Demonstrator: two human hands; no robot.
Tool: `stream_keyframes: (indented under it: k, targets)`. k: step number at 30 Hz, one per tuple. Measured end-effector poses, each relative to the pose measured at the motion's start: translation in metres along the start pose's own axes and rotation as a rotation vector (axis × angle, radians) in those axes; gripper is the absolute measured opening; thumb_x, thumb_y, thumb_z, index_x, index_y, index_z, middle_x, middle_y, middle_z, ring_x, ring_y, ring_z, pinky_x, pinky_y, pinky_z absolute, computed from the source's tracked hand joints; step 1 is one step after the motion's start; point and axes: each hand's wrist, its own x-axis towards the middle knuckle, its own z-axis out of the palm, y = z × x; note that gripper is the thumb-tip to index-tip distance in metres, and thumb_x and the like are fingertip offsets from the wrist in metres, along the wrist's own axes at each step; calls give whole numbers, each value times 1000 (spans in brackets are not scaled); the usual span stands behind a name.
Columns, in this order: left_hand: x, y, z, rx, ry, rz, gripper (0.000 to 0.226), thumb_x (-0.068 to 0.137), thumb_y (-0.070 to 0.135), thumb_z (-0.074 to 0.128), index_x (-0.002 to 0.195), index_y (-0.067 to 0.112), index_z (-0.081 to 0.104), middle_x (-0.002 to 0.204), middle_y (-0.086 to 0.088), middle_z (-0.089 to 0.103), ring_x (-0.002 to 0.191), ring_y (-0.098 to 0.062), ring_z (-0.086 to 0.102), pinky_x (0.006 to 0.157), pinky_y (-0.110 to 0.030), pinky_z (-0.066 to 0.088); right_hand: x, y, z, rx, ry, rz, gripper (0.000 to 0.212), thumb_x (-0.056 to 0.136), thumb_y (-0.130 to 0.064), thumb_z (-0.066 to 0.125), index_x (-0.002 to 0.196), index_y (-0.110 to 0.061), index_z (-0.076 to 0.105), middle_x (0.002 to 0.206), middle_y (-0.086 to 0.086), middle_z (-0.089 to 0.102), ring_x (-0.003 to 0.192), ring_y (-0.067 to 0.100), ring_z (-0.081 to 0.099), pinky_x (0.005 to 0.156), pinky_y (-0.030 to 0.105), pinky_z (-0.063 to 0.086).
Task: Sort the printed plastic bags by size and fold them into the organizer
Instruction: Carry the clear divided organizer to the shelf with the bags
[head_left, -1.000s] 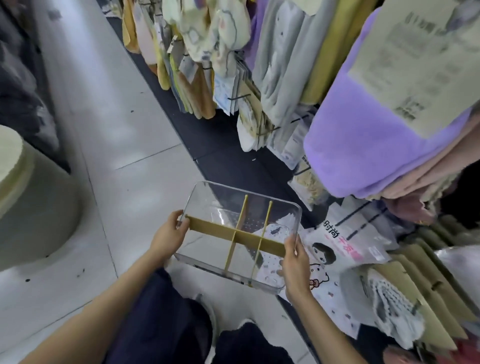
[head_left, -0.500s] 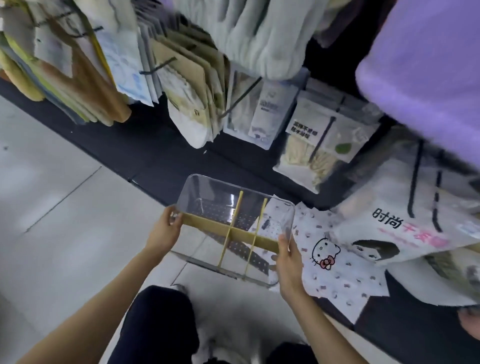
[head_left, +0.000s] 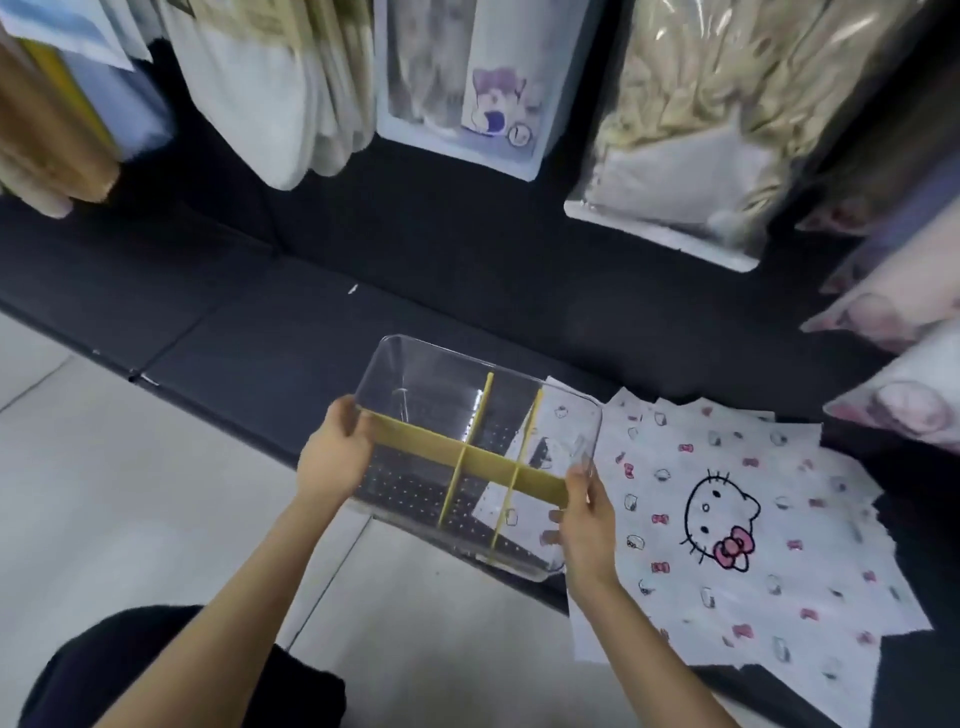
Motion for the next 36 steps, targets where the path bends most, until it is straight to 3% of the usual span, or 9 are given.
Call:
stream_keyframes:
  k: [5, 7, 11, 16, 19, 23, 27, 31, 36]
  targets:
    - [7, -10, 35, 45, 19, 70, 43, 100, 37, 36, 140, 20, 37, 136, -5, 53, 111, -32, 54, 84, -33, 37, 17, 41, -5, 41, 39, -23, 57, 95, -54, 39, 145, -27, 37, 130, -2, 53, 107, 32, 57, 67, 40, 59]
    - [-2, -13, 41, 42, 17, 108, 43, 100, 37, 36, 140, 22, 35, 134, -4, 53, 100, -30, 55, 80, -33, 38, 10, 48, -15, 64, 52, -40, 58, 94, -57, 40, 145, -30, 37, 129, -2, 55, 95, 28, 60, 75, 45, 58]
    - [-28, -8, 45, 22, 43, 146, 42, 99, 35, 37, 140, 28, 32, 104, -2, 57, 80, -29, 57, 71, -35, 43, -5, 52, -36, 13, 57, -83, 55, 93, -60, 36, 135, -25, 42, 111, -1, 64, 67, 13, 64, 84, 49, 54]
    - [-24, -1, 51, -63, 56, 156, 36, 97, 36, 37, 133, 33, 40, 89, 2, 59, 76, -28, 58, 69, -36, 42, 0, 48, -43, 21, 91, -123, 46, 94, -57, 36, 114, -16, 43, 86, 8, 63, 72, 19, 62, 76, 43, 56]
    - [6, -5, 48, -78, 54, 181, 37, 96, 32, 38, 132, 35, 42, 112, 3, 63, 85, -27, 57, 72, -35, 41, 13, 42, -23, 17, 58, -142, 37, 98, -50, 34, 110, -17, 43, 88, 4, 57, 74, 18, 58, 63, 34, 53]
    - [59, -19, 40, -110, 44, 165, 40, 94, 27, 41, 132, 37, 44, 130, 5, 57, 90, -23, 53, 82, -36, 43, 38, 40, 18, -15, -25, -103, 34, 98, -50, 33, 109, -20, 44, 99, -1, 56, 96, 20, 57, 92, 45, 49]
    - [113, -36, 44, -172, 37, 123, 42, 92, 22, 43, 132, 37, 46, 130, 5, 56, 91, -22, 54, 83, -34, 43, 65, 36, 51, -48, -116, -76, 39, 100, -46, 32, 122, -18, 46, 105, -5, 55, 82, 1, 51, 82, 29, 38]
    - [162, -53, 58, -243, 11, 131, 44, 92, 14, 43, 127, 39, 48, 126, 8, 55, 69, -8, 50, 64, -24, 40, 102, 39, 79, -37, -173, 13, 50, 101, -40, 36, 141, -12, 40, 139, 5, 48, 119, 25, 53, 95, 31, 45]
    - [215, -60, 66, -285, -16, 131, 47, 91, 15, 46, 125, 47, 47, 124, 12, 53, 78, -5, 52, 78, -30, 46, 141, 36, 109, -13, -161, 66, 45, 102, -34, 38, 144, -18, 37, 133, 4, 50, 122, 25, 50, 100, 34, 39]
